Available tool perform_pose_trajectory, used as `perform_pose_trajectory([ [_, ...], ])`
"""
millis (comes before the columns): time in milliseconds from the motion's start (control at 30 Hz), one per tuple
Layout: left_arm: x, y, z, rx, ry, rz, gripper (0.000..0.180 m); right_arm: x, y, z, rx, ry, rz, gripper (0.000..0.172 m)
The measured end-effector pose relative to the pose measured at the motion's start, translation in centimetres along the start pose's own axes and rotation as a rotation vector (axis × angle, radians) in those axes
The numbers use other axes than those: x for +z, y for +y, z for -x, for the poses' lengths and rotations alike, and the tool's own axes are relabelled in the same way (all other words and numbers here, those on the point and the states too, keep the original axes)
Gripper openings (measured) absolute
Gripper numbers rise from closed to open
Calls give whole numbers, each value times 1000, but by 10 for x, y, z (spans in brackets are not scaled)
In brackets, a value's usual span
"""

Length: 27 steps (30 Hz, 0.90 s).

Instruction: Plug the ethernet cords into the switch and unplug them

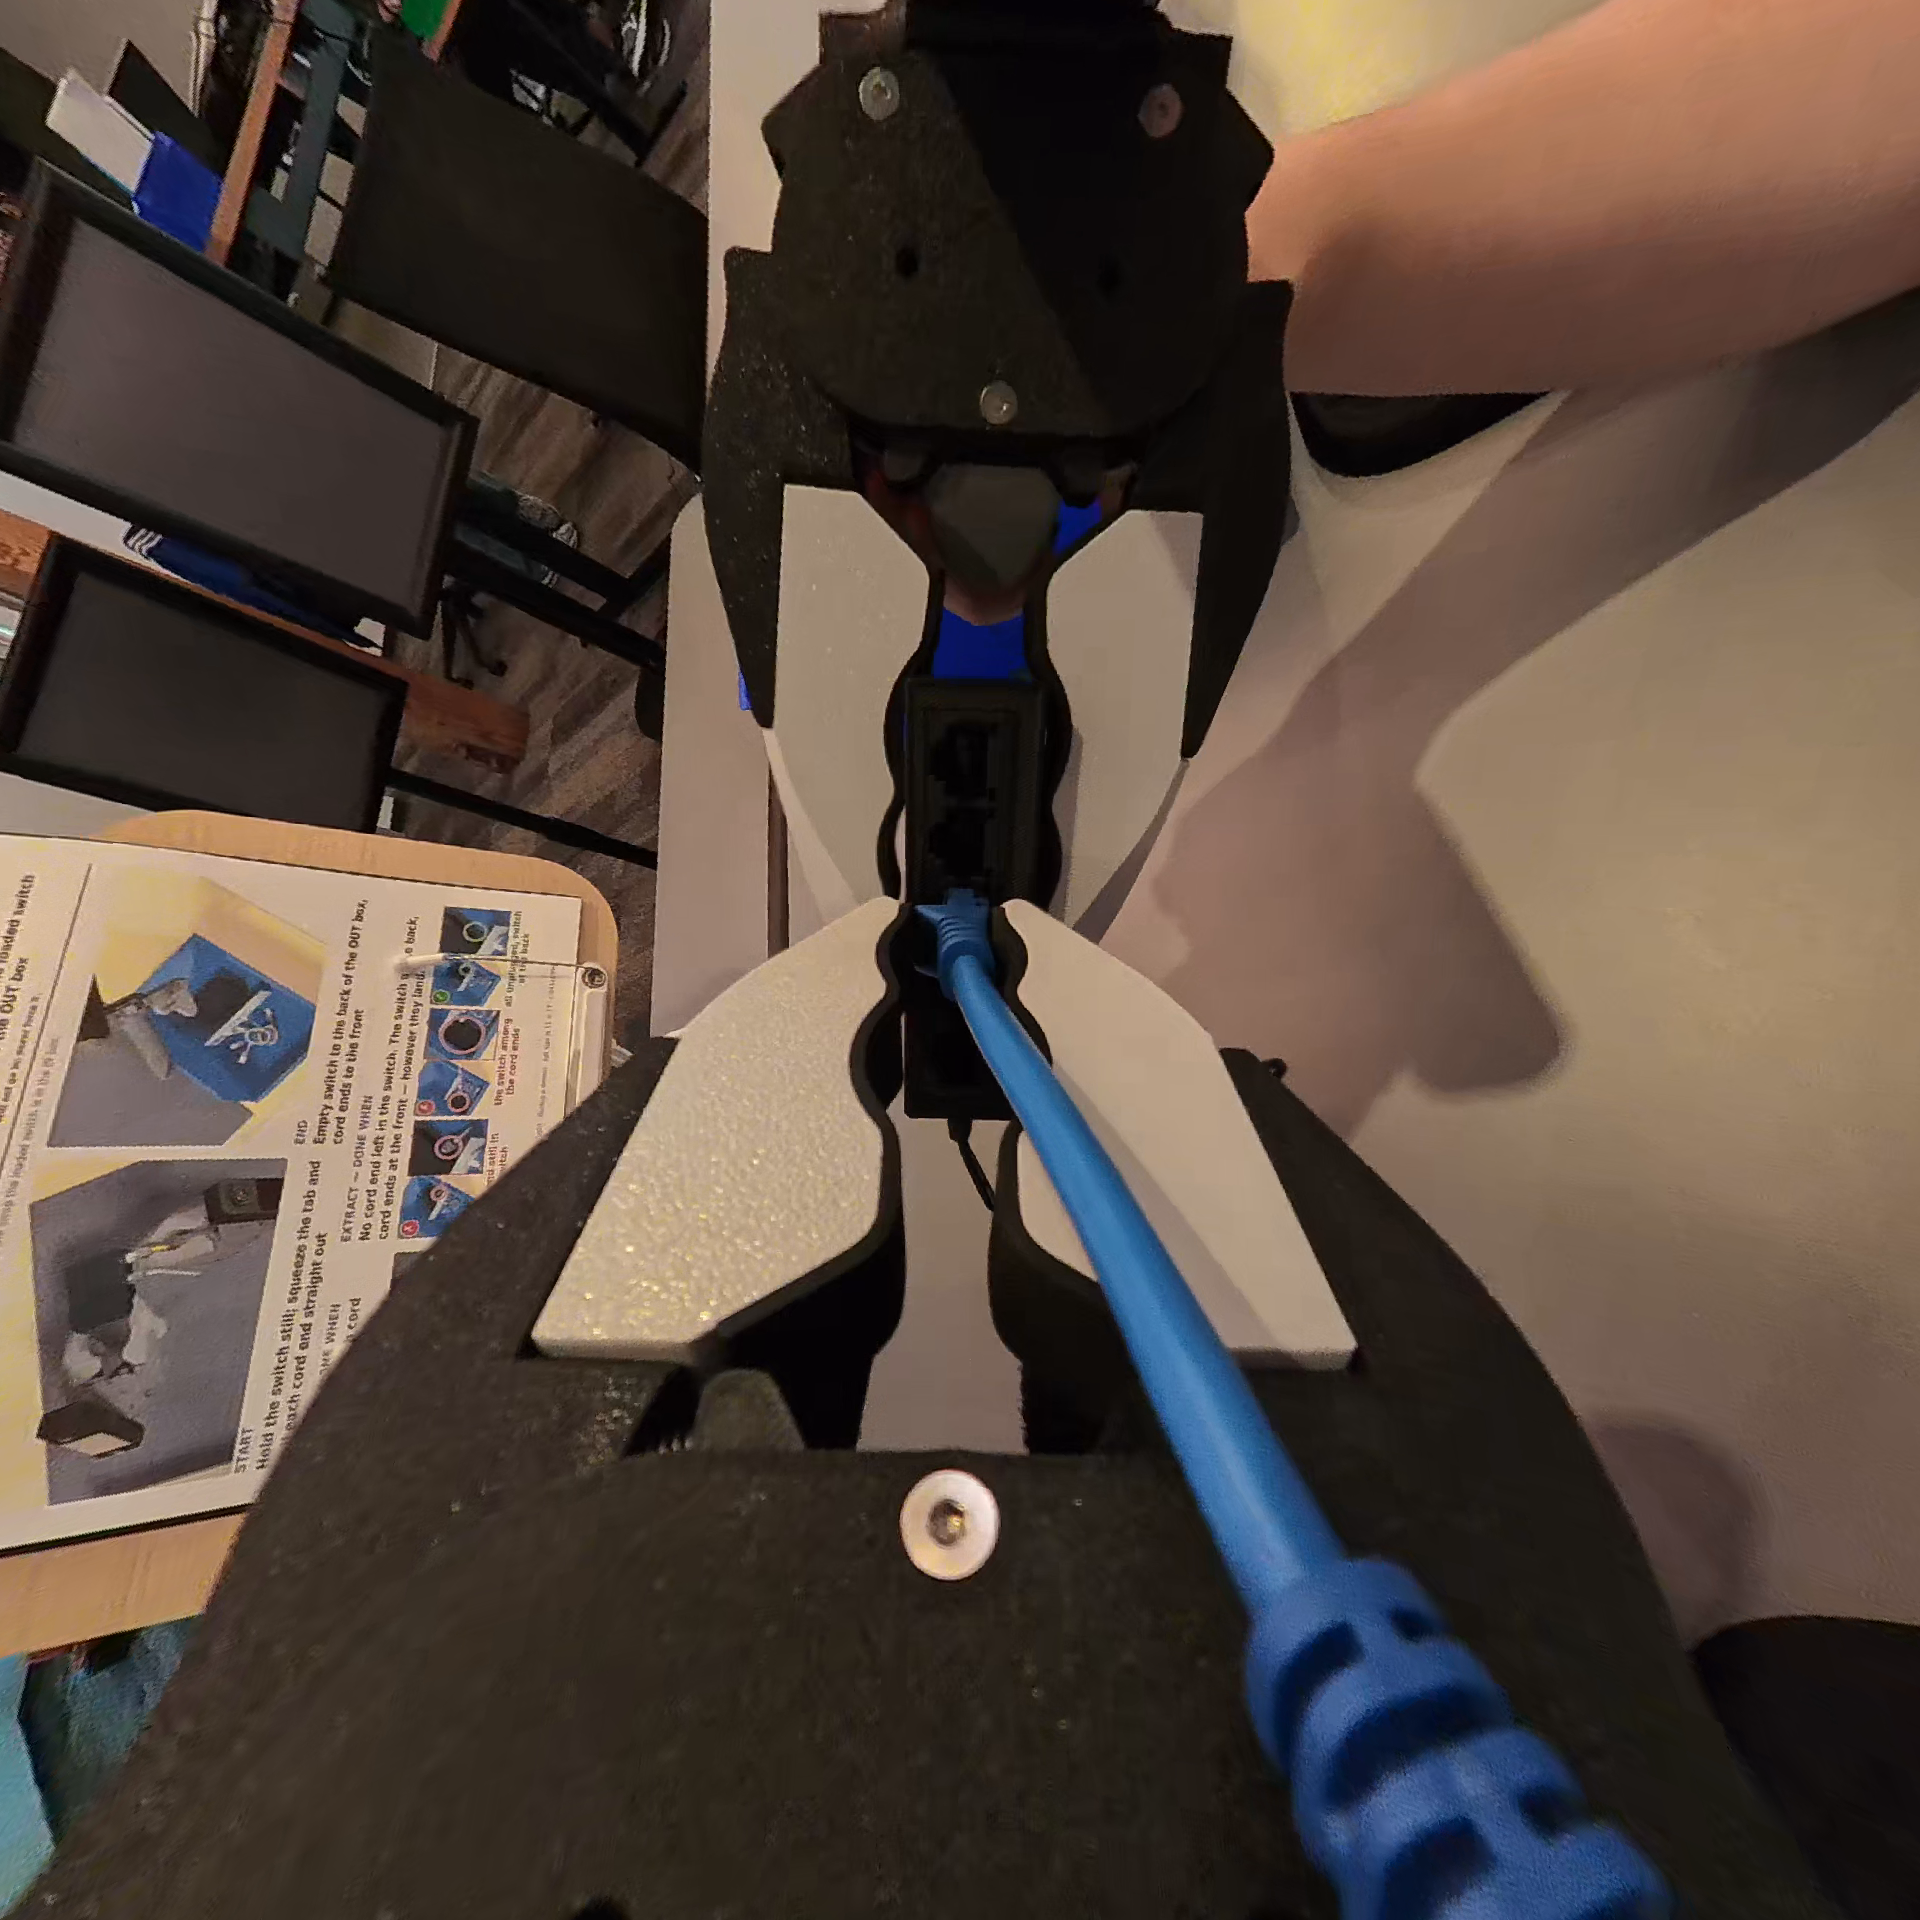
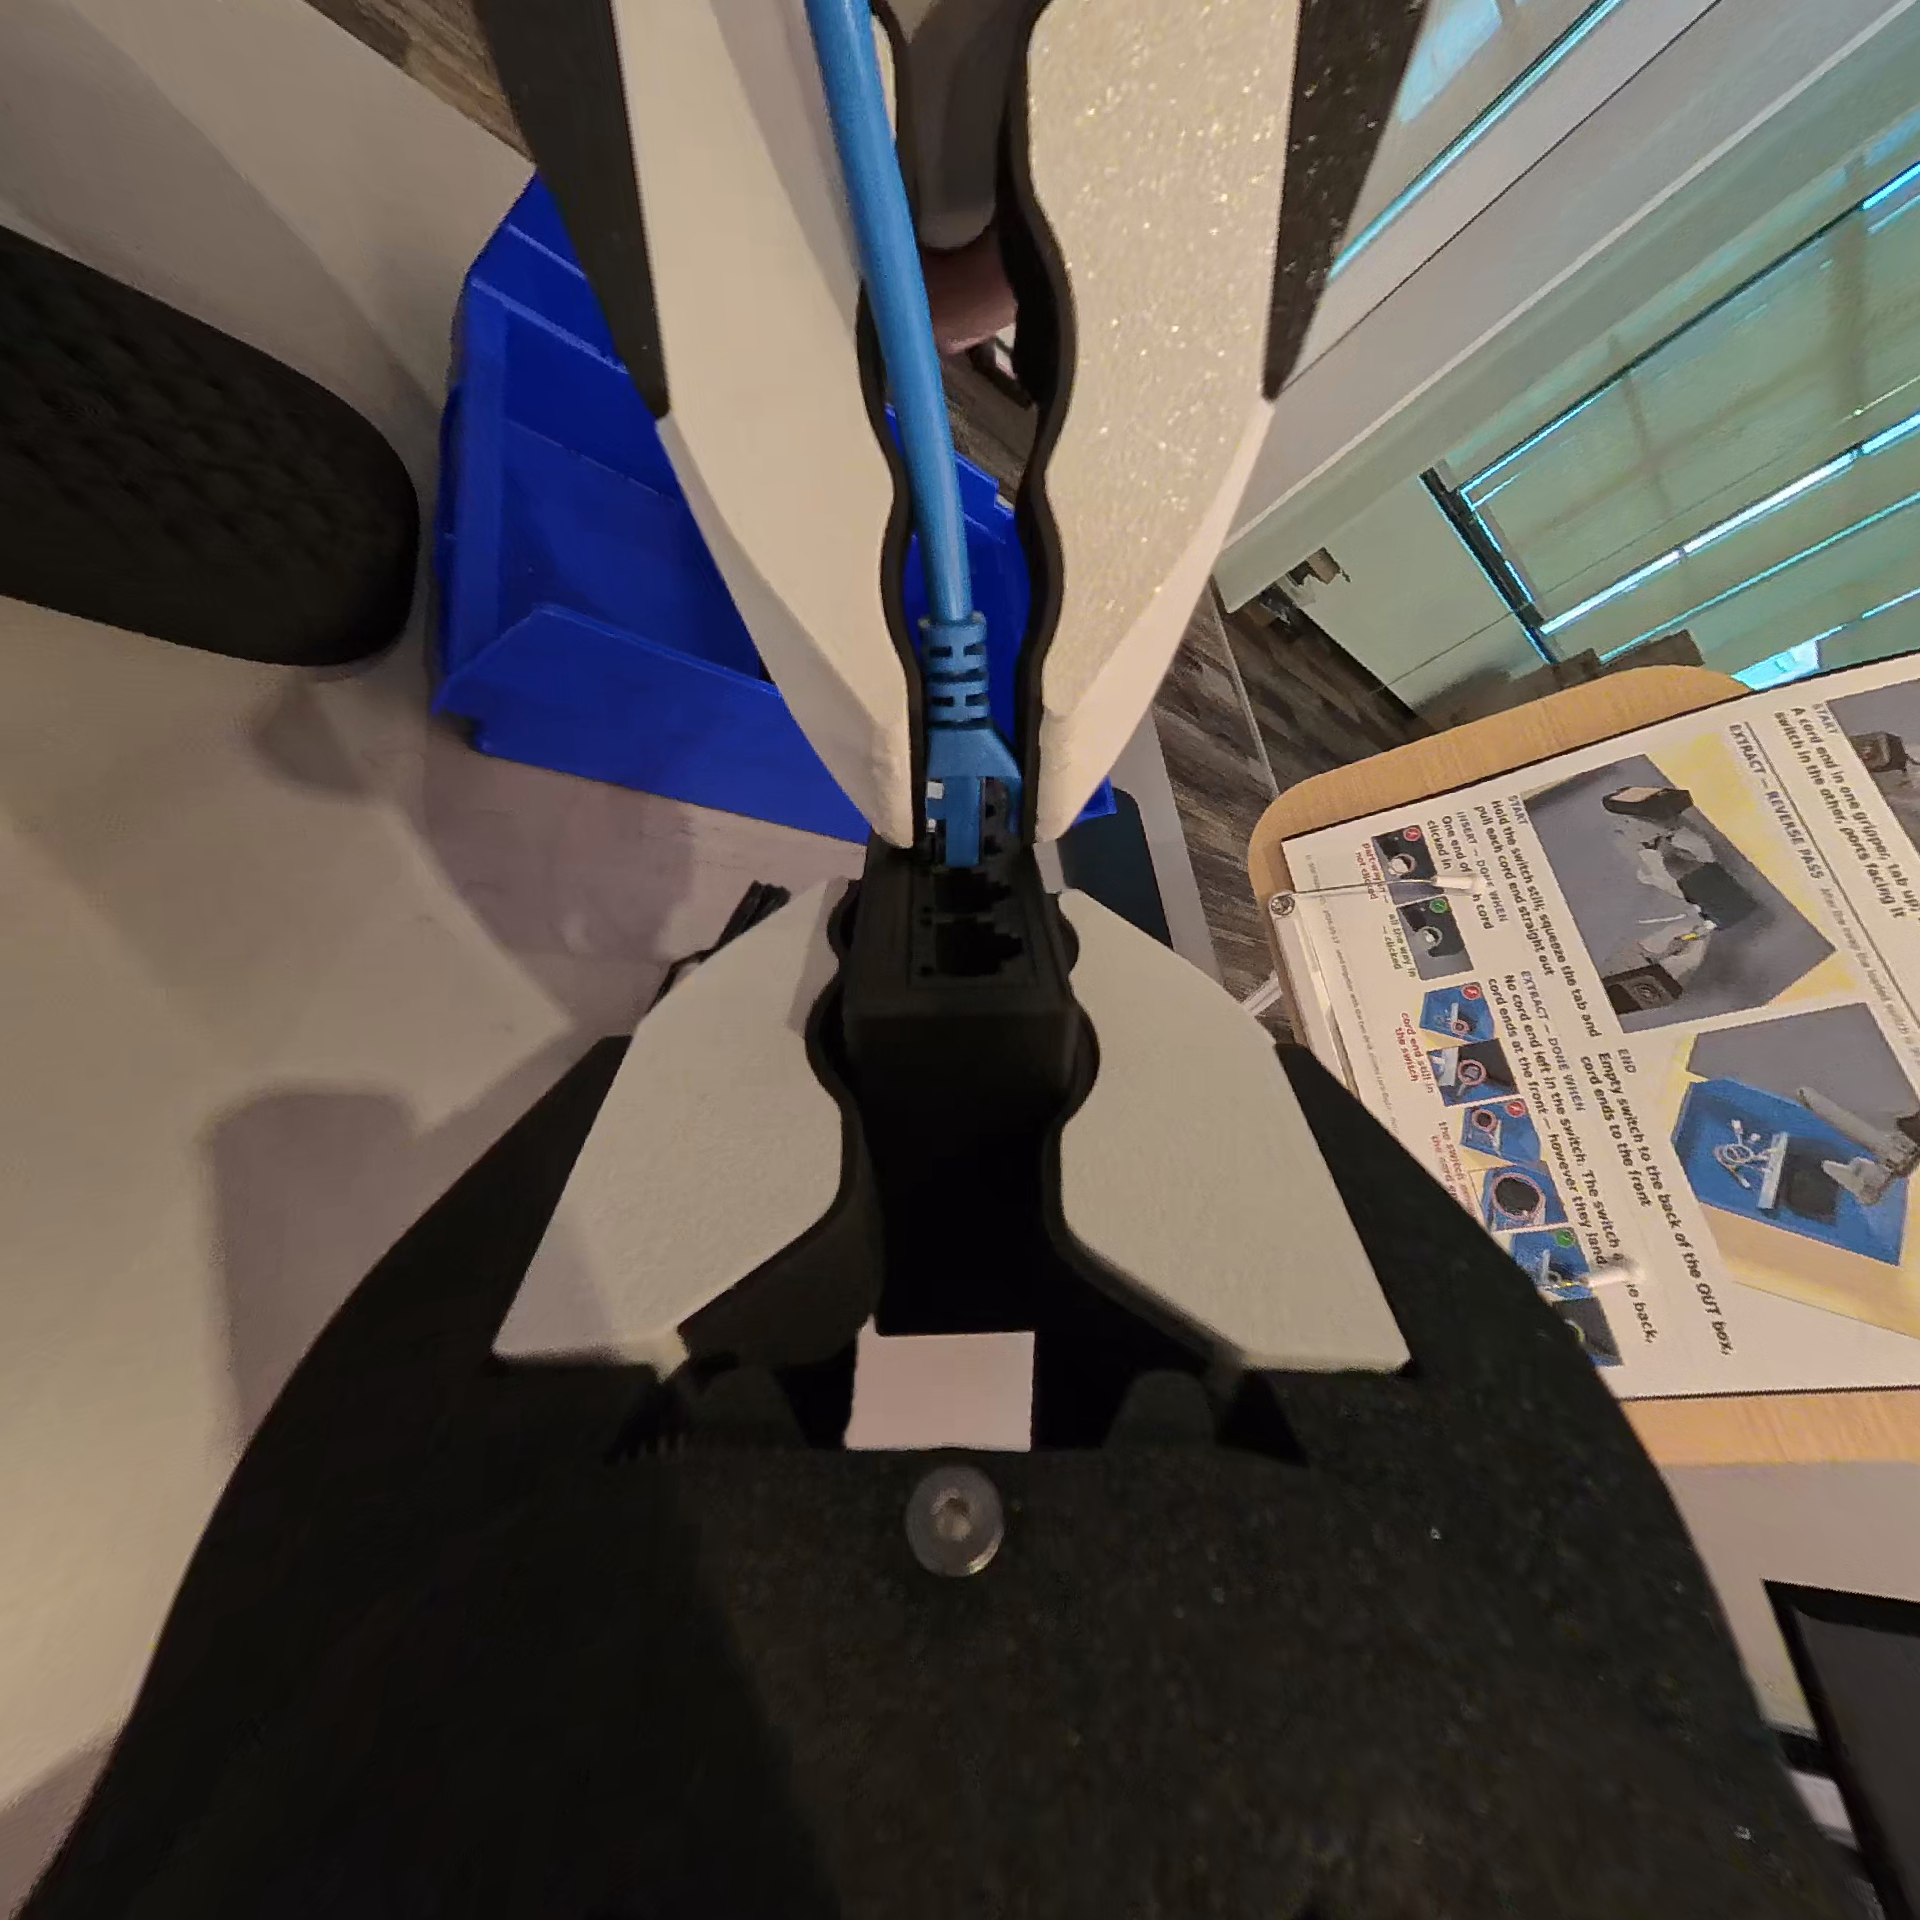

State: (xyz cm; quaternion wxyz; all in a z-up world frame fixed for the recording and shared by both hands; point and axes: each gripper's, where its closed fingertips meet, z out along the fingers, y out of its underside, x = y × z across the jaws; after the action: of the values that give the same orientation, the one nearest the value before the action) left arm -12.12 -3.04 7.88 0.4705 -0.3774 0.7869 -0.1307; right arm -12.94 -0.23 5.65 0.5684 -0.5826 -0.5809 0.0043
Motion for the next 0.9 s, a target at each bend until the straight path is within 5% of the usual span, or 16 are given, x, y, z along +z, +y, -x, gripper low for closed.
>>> perform_pose_trajectory([
  [333,-3,-2,-7,-81,71,-28,12,1,-7,8,25,-49,-36,32],
  [567,-5,-2,-4,0,44,-59,13,0,-10,5,32,-21,-22,31],
  [900,-7,1,-8,-2,96,36,13,3,-10,10,19,-53,-29,31],
])
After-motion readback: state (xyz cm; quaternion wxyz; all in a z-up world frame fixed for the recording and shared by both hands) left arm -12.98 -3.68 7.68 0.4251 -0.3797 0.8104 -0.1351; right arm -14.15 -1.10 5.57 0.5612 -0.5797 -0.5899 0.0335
